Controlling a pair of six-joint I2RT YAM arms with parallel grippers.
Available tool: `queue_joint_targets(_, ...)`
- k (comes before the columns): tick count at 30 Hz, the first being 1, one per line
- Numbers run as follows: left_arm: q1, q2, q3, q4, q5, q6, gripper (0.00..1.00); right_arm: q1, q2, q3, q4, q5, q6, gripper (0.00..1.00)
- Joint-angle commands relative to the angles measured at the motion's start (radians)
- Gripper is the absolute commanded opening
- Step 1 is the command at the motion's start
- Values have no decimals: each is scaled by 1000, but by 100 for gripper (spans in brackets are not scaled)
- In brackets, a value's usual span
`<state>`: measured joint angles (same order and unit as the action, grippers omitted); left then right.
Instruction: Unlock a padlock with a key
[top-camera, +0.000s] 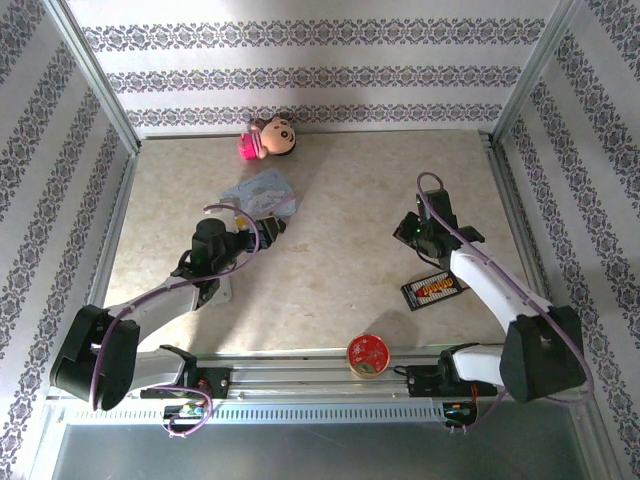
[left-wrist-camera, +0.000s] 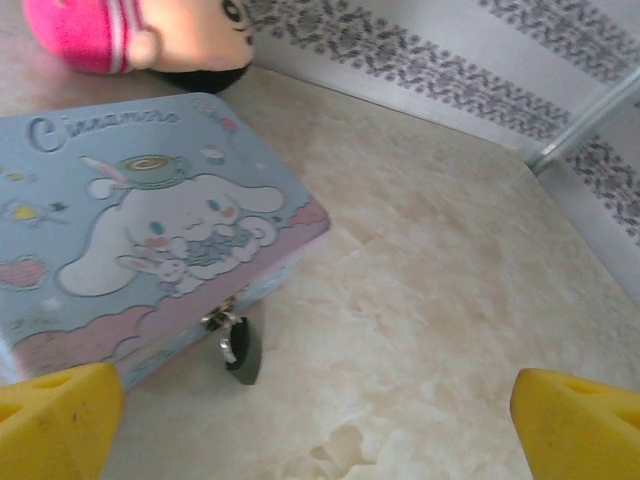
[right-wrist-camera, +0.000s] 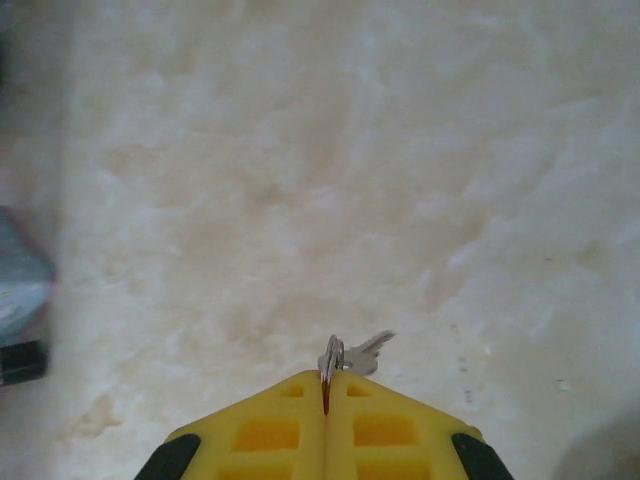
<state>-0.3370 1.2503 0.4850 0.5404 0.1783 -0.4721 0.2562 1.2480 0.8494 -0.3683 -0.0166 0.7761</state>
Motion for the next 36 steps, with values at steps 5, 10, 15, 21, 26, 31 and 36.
queue_joint_targets(5, -63, 34, 32, 167, 145, 84, 99, 147, -80, 120, -42, 5, -8, 0)
queue_joint_targets(10, -138, 79, 91, 173, 170, 158, 99, 217, -73, 180, -2, -55, 3, 0)
queue_joint_targets(15, -194, 149, 135, 237, 236, 218, 83, 267, -54, 227, 54, -121, 24, 0)
queue_joint_targets(21, -228, 237, 181, 314, 260, 222, 74, 317, -43, 274, 83, -150, 23, 0)
queue_joint_targets(26, -238, 272, 205, 352, 258, 225, 72, 337, -32, 275, 108, -158, 36, 0)
queue_joint_targets(31, -240, 276, 200, 377, 259, 237, 71, 341, -22, 268, 136, -175, 53, 0)
queue_joint_targets(36, -240, 276, 184, 394, 263, 265, 69, 340, -15, 267, 154, -192, 69, 0)
